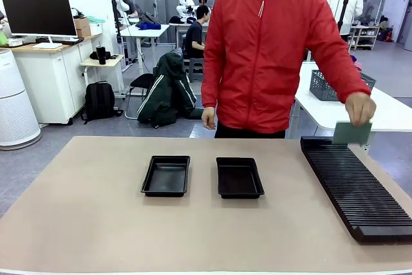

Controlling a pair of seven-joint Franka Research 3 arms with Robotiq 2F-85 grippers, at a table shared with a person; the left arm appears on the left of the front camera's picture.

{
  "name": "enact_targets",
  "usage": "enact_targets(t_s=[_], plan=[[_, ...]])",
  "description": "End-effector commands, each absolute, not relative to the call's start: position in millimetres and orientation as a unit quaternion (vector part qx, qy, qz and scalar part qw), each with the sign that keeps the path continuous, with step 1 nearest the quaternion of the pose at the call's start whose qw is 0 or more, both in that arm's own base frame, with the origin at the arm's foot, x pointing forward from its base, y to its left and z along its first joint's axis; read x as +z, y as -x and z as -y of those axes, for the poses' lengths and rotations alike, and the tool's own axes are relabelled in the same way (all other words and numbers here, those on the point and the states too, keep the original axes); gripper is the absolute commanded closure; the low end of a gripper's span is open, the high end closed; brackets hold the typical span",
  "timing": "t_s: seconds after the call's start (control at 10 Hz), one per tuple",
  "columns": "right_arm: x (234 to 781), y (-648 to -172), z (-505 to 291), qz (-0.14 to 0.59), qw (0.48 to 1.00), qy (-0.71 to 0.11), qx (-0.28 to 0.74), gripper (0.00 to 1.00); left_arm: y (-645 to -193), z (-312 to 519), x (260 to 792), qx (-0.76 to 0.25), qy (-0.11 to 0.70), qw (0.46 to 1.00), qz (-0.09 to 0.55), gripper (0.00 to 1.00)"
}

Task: Inspect and transfer BCBs to ESD trays.
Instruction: Pick up the Blank PCB from the PCB Rack and place it in the left ESD tray.

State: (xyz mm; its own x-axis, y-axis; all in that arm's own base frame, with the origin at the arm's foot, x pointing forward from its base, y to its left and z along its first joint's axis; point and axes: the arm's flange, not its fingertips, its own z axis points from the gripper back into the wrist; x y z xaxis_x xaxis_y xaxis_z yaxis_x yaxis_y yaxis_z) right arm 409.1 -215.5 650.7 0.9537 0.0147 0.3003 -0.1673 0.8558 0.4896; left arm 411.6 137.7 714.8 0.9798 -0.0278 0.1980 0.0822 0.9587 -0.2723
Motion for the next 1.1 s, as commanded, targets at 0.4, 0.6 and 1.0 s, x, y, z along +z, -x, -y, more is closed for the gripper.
enact_targets(t_s=[0.4,0.6,1.0], plan=[[651.3,-407.6,215.4,0.145,0.952,-0.264,0.048,0.00,-411.2,-138.0,714.9,-0.027,0.140,0.985,0.096,0.00],[651.3,-407.6,215.4,0.145,0.952,-0.264,0.048,0.00,-411.2,-138.0,714.9,-0.027,0.140,0.985,0.096,0.00],[651.3,-407.6,215.4,0.145,0.952,-0.264,0.048,0.00,-411.2,-138.0,714.9,-0.027,0.140,0.985,0.096,0.00]])
